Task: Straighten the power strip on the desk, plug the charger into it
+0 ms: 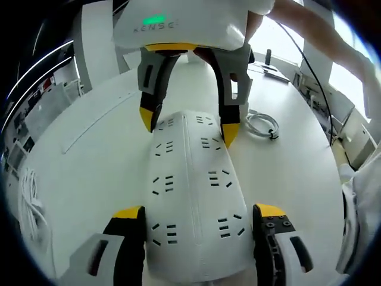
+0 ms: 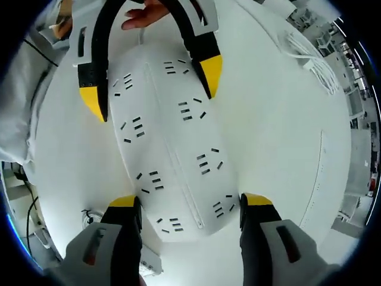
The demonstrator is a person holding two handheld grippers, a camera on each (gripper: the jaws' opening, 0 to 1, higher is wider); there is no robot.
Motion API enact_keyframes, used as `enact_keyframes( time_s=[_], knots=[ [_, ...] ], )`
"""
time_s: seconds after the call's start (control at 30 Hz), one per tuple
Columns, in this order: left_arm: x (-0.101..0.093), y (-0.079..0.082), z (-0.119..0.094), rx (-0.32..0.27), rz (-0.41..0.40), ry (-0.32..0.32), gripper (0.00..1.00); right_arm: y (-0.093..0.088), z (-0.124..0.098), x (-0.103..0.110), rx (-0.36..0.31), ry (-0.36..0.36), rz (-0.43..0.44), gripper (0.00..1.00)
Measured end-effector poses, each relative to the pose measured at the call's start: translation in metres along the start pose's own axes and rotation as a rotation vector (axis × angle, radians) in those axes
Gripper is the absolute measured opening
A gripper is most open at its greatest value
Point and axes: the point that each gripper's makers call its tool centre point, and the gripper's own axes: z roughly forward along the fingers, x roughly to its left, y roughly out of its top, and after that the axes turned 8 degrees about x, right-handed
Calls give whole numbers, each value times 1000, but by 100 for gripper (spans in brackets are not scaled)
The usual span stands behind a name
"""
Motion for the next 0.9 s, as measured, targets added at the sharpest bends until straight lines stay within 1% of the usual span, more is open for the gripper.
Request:
enact_keyframes(
  time_s=[0.13, 0.27, 0.4, 0.43, 0.57, 0.7, 0.77, 0.9],
  knots=[
    [0, 0, 1, 15, 39, -21, 74, -2, 0, 3, -6, 5, 47, 66],
    [0, 1, 3, 26, 73, -38, 74, -4, 0, 6, 13, 9, 90, 66],
    [-1, 1, 3, 29, 95, -49, 74, -5, 1, 8, 30, 12, 117, 66],
    [-1, 1, 3, 25, 112, -59, 74, -5, 0, 9, 40, 14, 135, 66],
    [-2, 0, 3, 27, 149, -80, 73, -6, 0, 13, 45, 18, 171, 66],
    [-2, -1, 2, 41, 183, -98, 73, -5, -1, 15, 27, 15, 204, 66],
    [-2, -2, 1, 50, 208, -113, 73, -4, -2, 18, -3, 12, 259, 65],
    [-1, -5, -2, 66, 258, -140, 73, -2, -3, 25, -18, 8, 331, 65]
  ],
)
